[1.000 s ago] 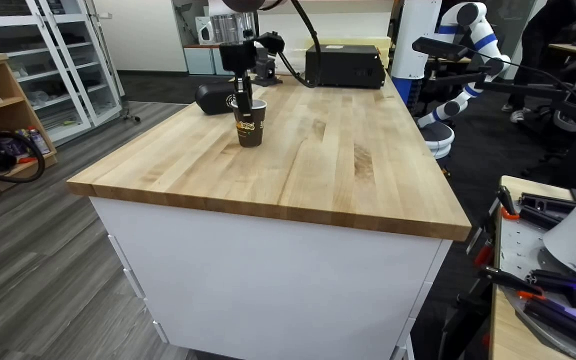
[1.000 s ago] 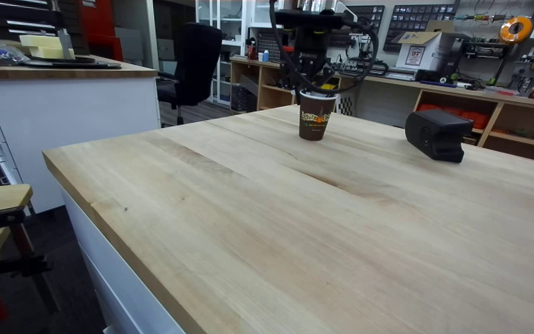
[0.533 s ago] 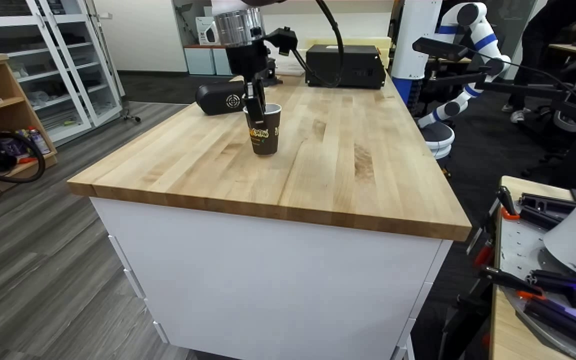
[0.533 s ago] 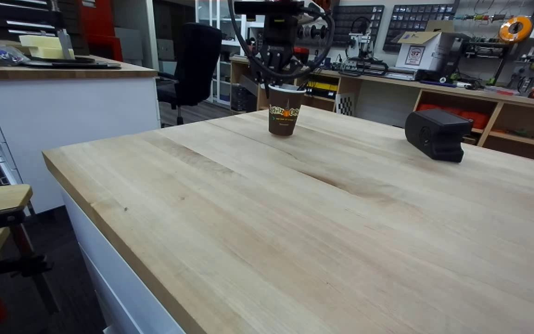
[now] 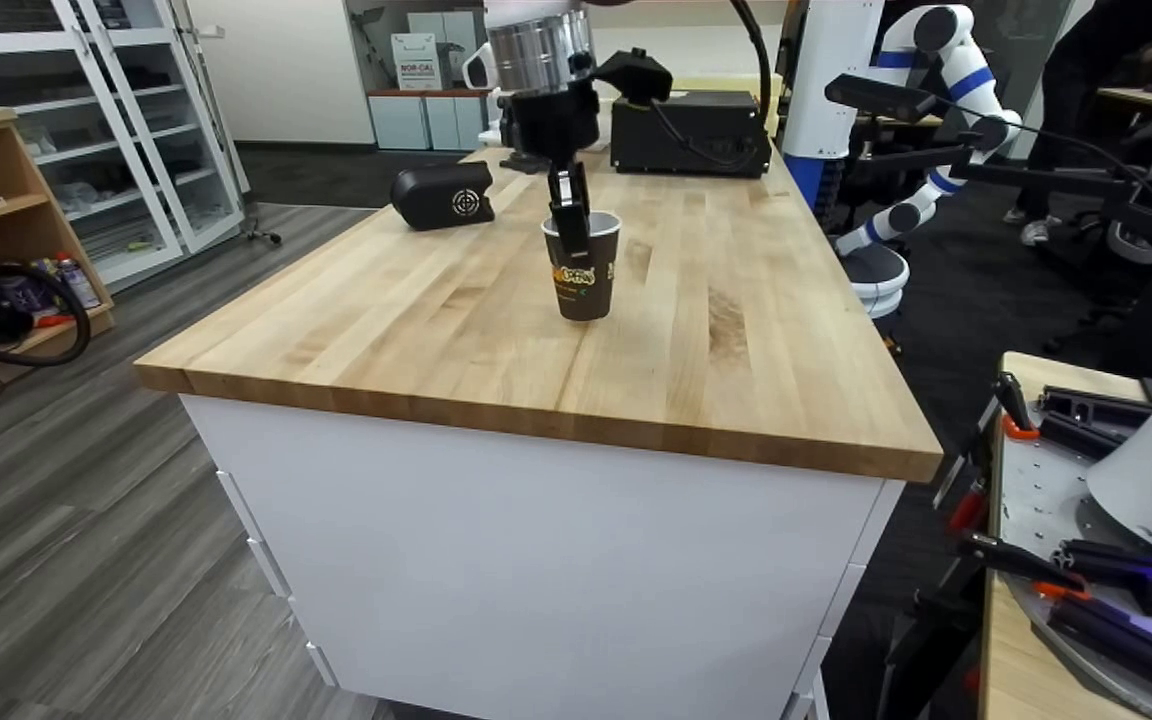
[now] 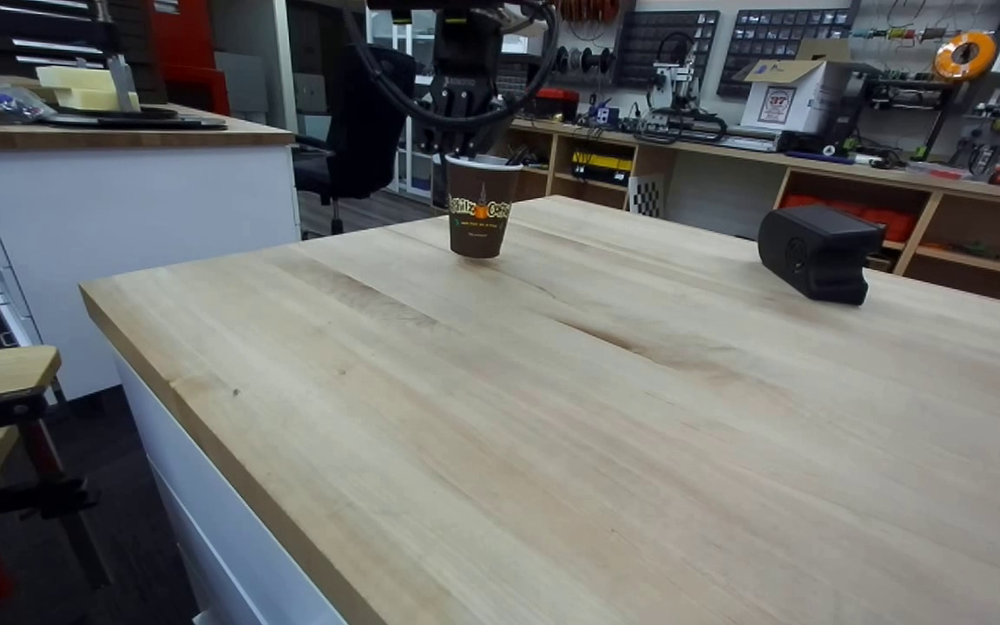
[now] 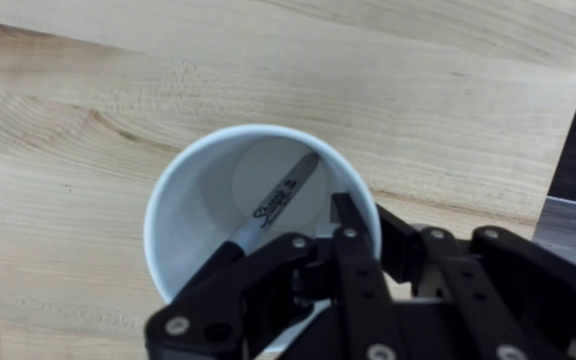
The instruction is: Pick the cup and move it to the left on the table
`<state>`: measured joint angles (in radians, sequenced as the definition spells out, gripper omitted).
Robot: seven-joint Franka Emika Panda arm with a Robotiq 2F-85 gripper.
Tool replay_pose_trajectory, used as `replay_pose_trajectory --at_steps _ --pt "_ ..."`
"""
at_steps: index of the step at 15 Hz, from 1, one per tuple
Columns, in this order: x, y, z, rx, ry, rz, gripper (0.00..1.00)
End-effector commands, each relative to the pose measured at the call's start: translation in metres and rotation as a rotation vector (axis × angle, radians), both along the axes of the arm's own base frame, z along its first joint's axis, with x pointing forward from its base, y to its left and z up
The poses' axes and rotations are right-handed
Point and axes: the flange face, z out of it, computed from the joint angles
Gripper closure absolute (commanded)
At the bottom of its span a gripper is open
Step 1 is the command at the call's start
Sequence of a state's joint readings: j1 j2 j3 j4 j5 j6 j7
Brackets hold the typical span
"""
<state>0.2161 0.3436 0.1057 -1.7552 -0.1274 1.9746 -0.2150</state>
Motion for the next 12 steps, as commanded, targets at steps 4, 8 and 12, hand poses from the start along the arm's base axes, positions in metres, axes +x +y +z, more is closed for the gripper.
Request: replay_pose_trajectory --at_steps 4,8,12 --pt "-0.061 -0.001 -0.003 0.039 -0.071 0.012 0.98" --pt "-0.076 -0.005 -0.008 0.081 -0.083 -0.003 0.98" --pt "-0.083 -0.012 -0.007 0.102 -0.083 -0.028 0.97"
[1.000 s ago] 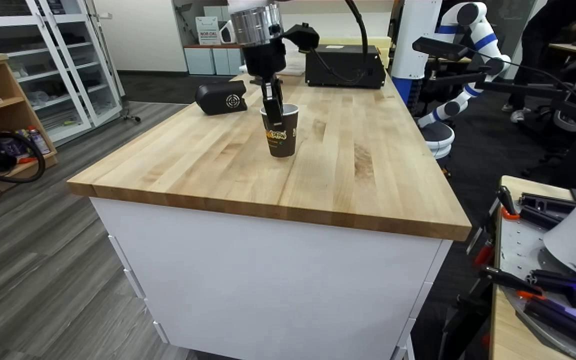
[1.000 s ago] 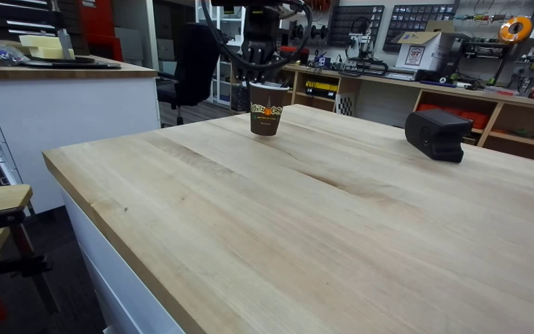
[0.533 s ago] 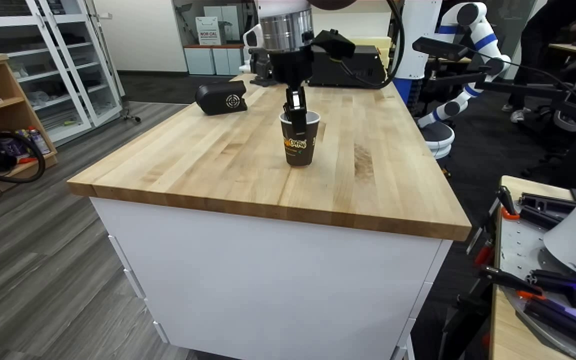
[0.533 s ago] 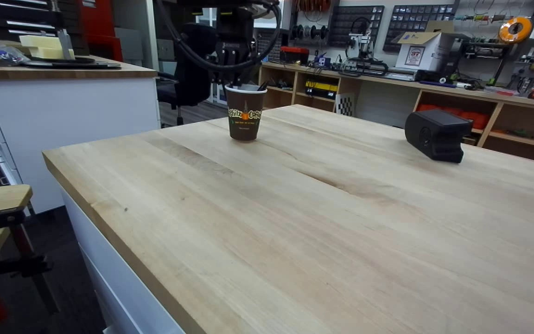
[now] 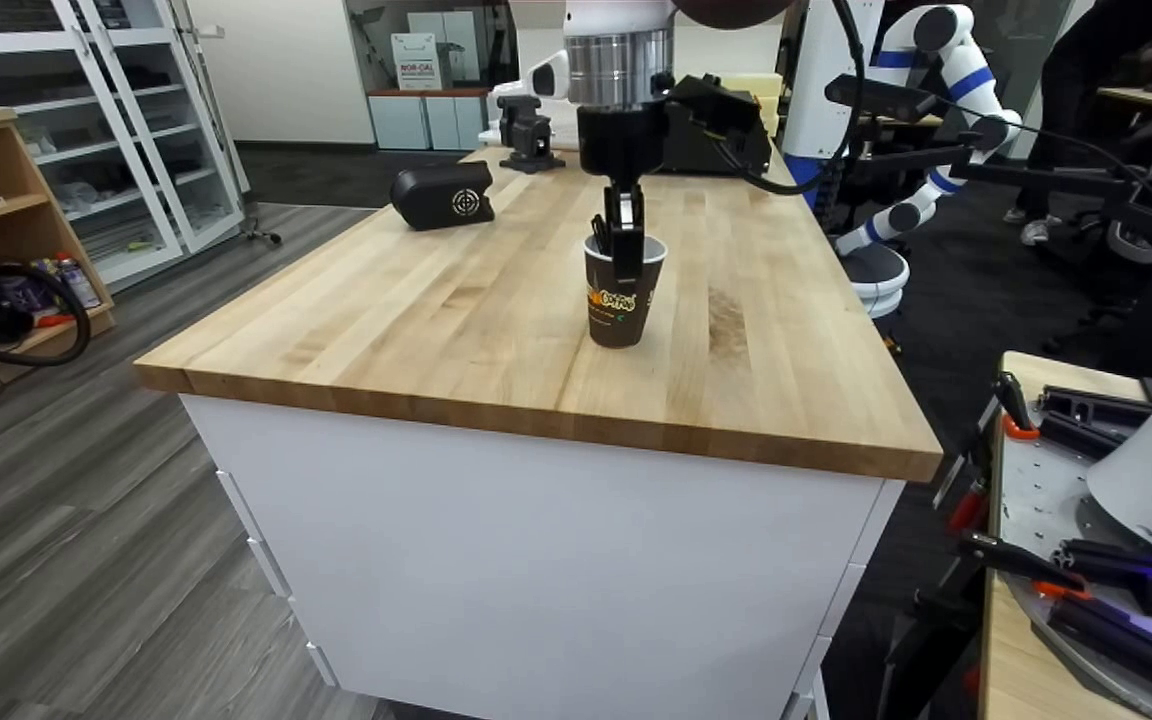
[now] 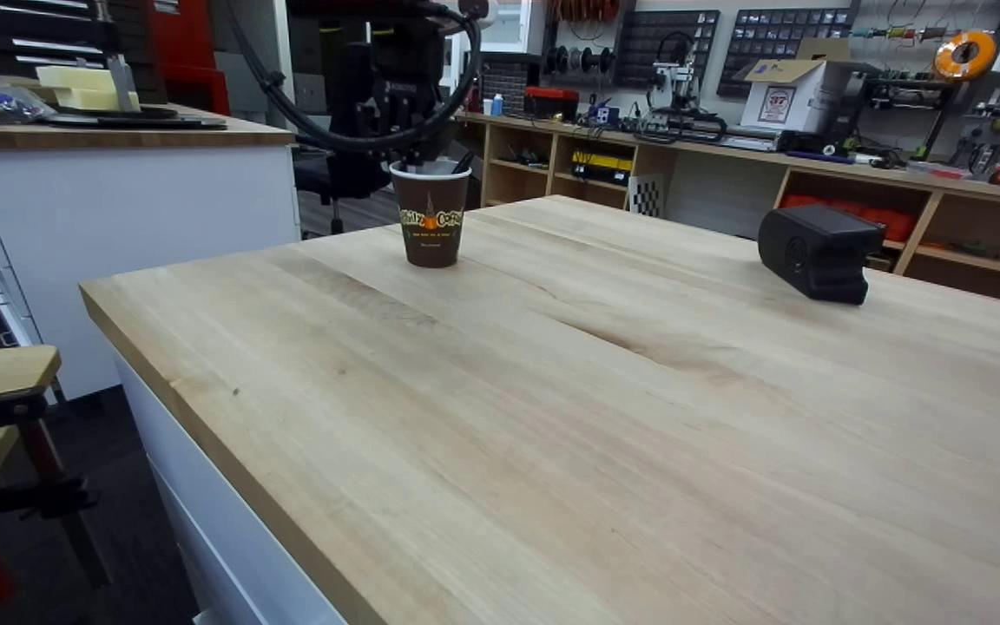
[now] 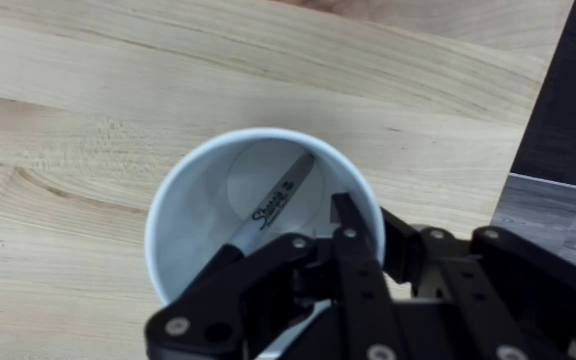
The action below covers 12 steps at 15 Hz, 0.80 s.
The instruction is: Pick the cup and move it to the left on the table
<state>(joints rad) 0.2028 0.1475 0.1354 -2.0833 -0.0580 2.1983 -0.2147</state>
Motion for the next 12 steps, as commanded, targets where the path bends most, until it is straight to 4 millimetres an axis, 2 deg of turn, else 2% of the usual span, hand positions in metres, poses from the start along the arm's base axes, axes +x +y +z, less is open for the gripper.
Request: replay_pose_trajectory --at_steps 1,2,4,12 --pt "-0.0159 -0.0108 0.0042 0.020 -0.014 -0.039 0.69" --pt "-0.0170 -0.0117 0.0036 0.018 -0.010 -0.035 0.68" --pt "-0.0179 -0.0142 0.0018 0.011 -0.008 -0.038 0.56" --pt "-0.0198 -0.0165 0.0050 -0.063 -0.070 0.006 0.05"
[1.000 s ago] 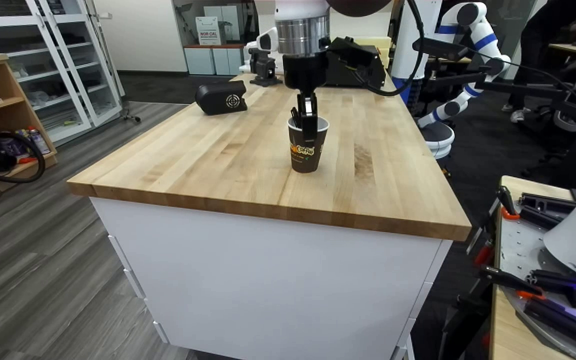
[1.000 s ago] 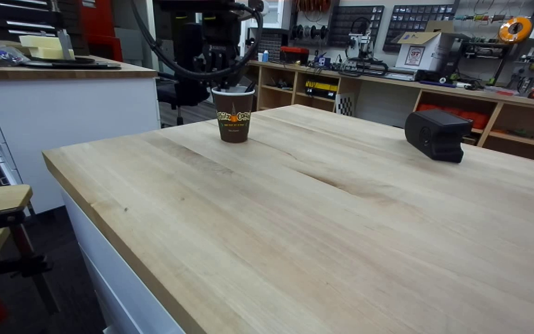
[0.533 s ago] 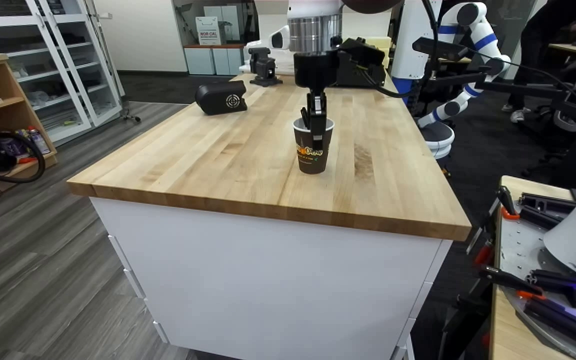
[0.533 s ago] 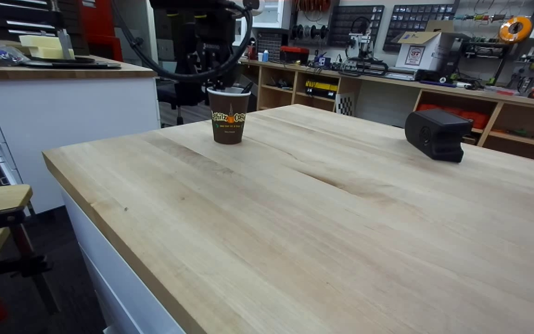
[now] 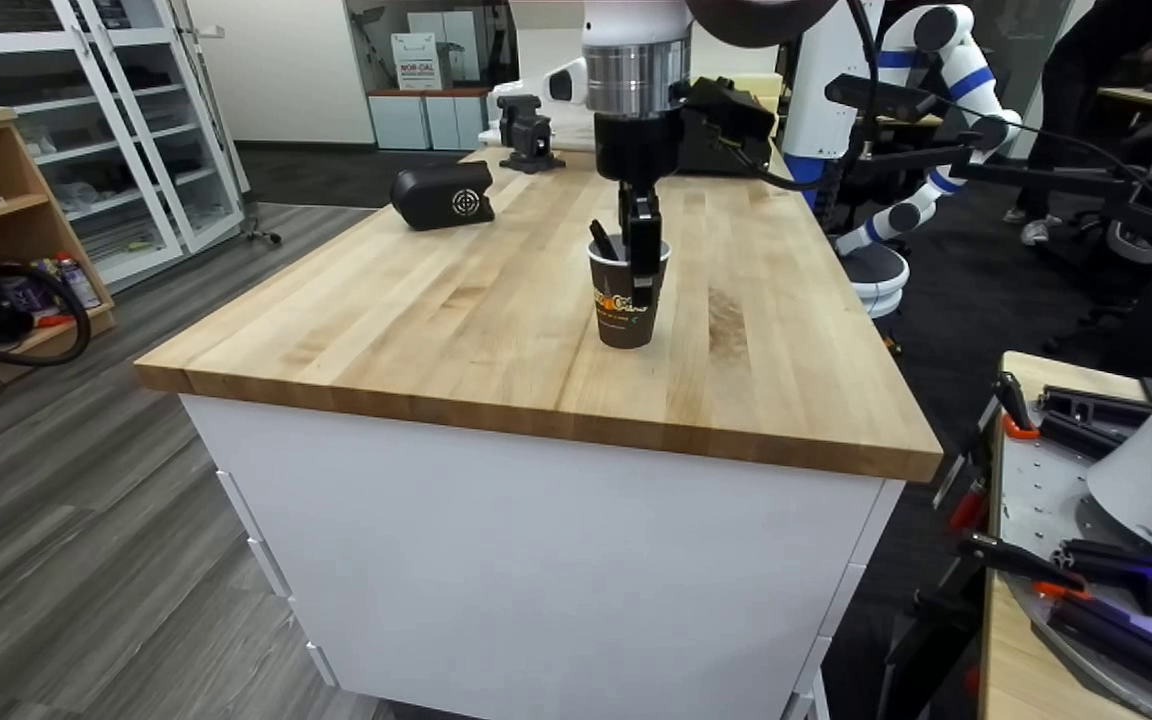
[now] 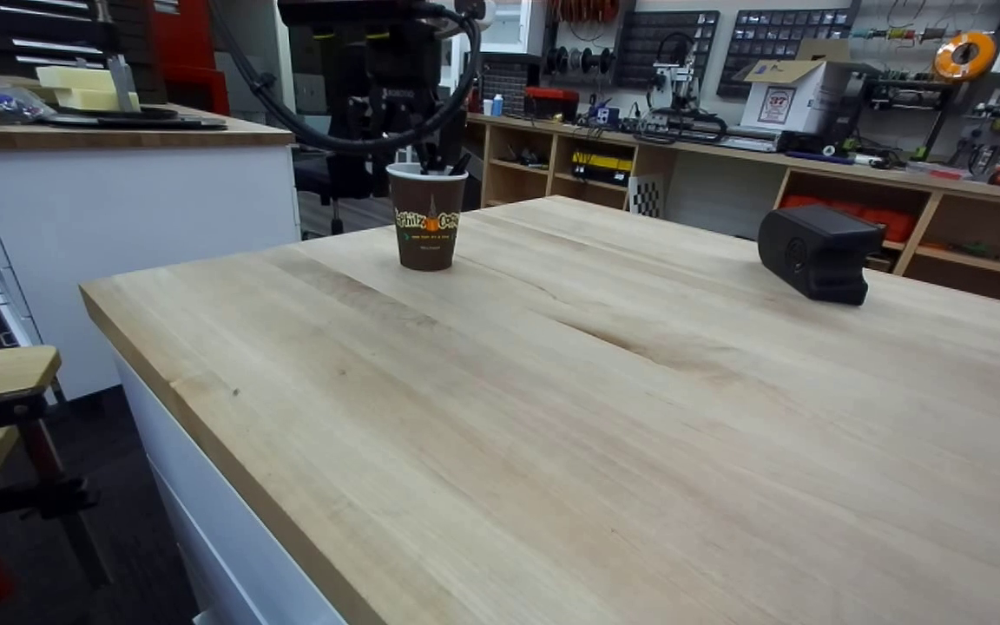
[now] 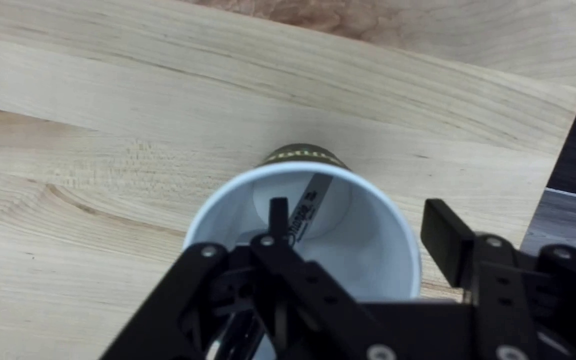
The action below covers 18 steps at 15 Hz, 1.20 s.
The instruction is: Pick the cup and move it to the left on the table
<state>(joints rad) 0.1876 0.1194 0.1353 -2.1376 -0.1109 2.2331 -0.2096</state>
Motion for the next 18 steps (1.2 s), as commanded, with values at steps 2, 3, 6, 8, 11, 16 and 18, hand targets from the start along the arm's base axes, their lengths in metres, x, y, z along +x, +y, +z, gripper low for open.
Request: replay_pose_trajectory --at_steps 2,3,6,8,11,16,18 --pt "-0.013 -0.001 0.016 -0.046 -0.063 -0.002 0.00" --pt "-0.014 0.002 0.020 -0.057 -0.074 0.003 0.00" --pt "-0.017 0.008 0.033 -0.068 -0.121 0.054 0.00" --pt "-0.019 0.015 0.044 -0.066 -0.180 0.094 0.00" --pt "-0.023 0.022 0.061 -0.079 -0.272 0.131 0.00" --pt "-0.034 0.002 0.087 -0.142 -0.409 -0.075 0.00" --pt "-0.040 -0.009 0.095 -0.134 -0.408 -0.178 0.00"
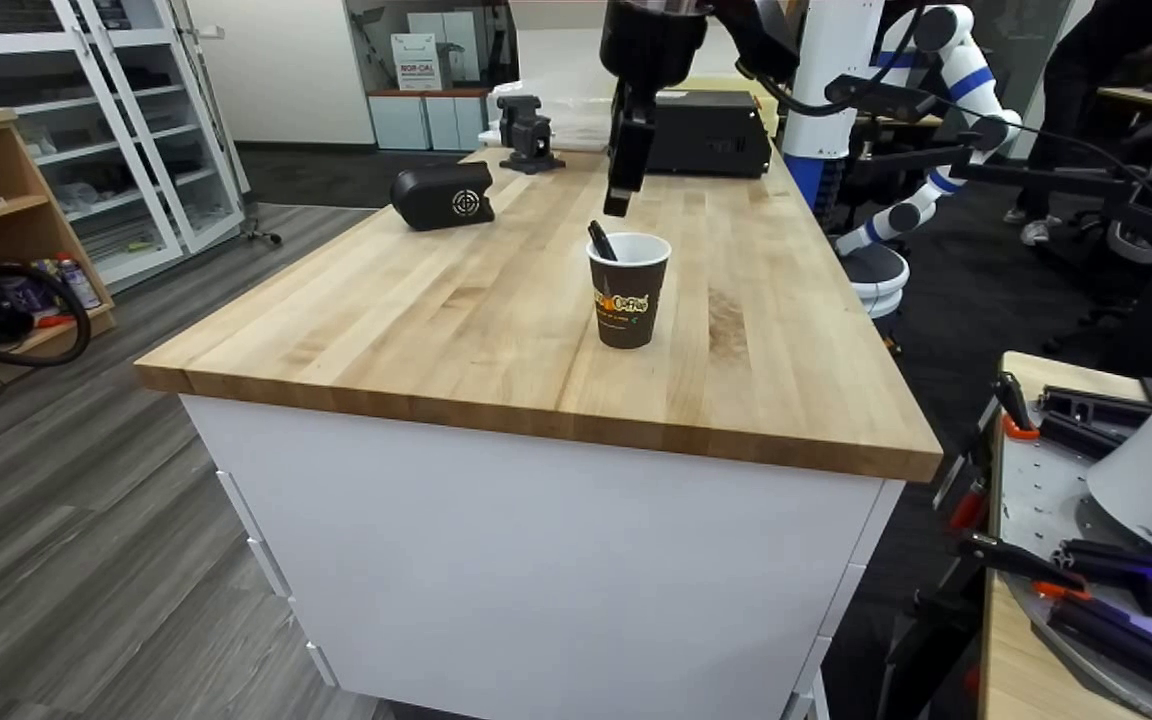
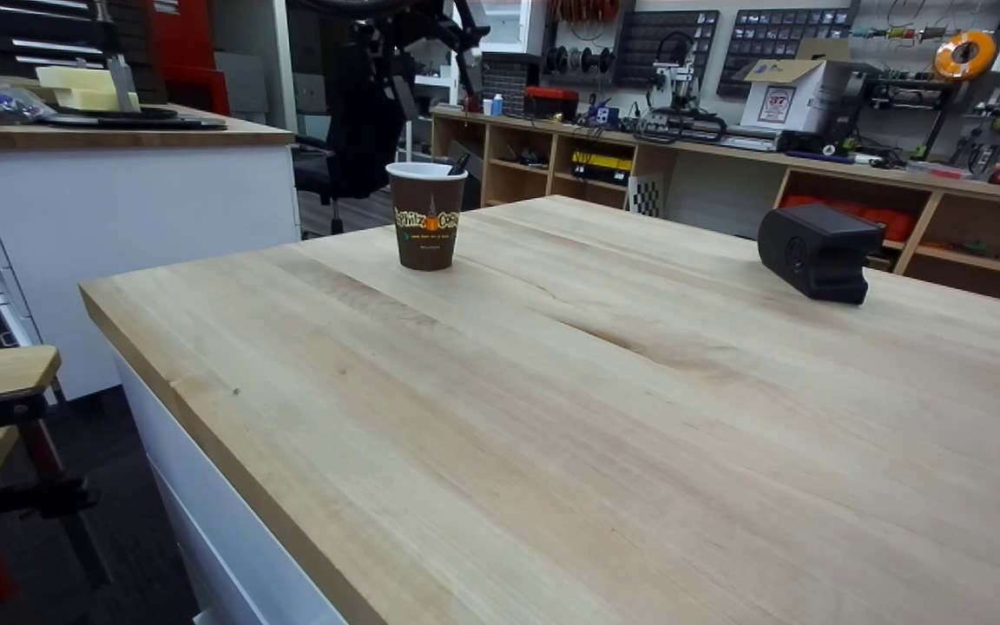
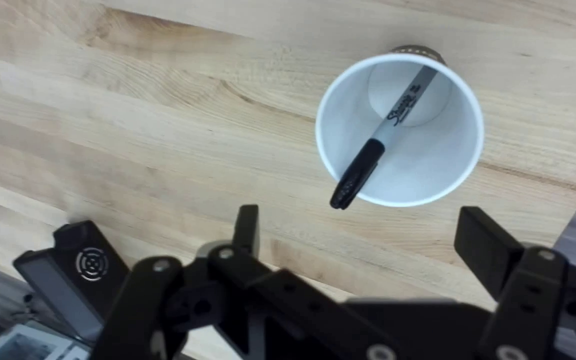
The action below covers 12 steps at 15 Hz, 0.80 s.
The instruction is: Pick the cup and move it to the left on the table
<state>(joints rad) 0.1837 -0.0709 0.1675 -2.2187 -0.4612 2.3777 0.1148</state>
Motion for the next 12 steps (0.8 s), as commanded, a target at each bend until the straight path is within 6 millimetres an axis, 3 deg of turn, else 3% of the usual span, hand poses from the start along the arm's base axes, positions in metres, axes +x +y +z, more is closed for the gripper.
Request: replay_pose_trajectory --at_steps 1,6,12 --pt "-0.023 -0.024 0.016 0.034 -0.027 -0.159 0.00" --pt "-0.042 -0.060 0.028 0.177 0.158 -0.184 0.00" --pt "-0.065 -0.139 0.053 0.255 0.303 -0.288 0.00"
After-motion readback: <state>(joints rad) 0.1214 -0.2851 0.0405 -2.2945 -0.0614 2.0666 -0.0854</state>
